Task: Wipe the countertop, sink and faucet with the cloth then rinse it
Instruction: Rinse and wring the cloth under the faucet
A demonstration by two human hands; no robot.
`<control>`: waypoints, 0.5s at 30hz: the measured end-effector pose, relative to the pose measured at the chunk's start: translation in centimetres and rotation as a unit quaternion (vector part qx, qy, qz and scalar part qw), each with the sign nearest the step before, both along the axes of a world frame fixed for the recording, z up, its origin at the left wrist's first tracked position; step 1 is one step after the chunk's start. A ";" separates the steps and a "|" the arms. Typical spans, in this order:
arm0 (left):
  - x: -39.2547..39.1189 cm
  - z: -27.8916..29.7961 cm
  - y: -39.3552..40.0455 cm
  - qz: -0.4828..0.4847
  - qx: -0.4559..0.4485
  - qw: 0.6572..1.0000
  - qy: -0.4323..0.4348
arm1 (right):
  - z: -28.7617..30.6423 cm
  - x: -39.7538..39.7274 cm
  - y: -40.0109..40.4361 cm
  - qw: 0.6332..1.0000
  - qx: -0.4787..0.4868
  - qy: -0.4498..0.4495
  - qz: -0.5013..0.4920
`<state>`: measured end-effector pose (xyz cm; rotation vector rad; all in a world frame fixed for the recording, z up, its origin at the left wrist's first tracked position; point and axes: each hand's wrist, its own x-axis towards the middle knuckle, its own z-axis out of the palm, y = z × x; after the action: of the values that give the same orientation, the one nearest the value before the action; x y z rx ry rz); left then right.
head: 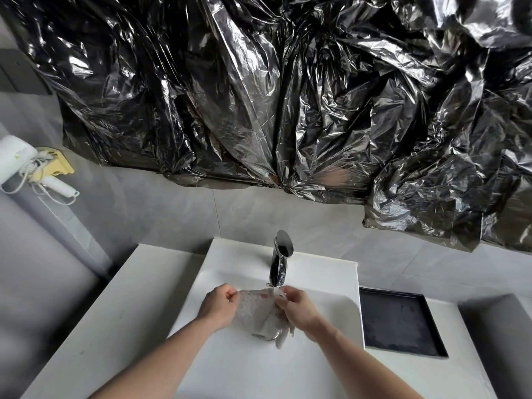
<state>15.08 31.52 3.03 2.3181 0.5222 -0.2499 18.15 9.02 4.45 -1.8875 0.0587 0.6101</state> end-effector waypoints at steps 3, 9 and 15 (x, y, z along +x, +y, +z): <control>-1.0 -0.2 0.1 -0.018 0.017 0.999 0.023 | 0.5 0.2 1.2 1.000 0.001 0.001 0.006; -1.0 0.4 -3.5 -0.114 -0.102 0.987 0.039 | 1.2 0.0 1.8 0.995 0.091 0.040 0.024; 0.6 1.2 -6.1 -0.012 -0.136 0.991 -0.016 | 1.5 -0.4 -1.1 0.996 0.084 0.024 -0.004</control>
<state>15.68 25.41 4.25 2.0610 0.4158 -0.2773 17.76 7.92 6.00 -1.7088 0.0451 0.6346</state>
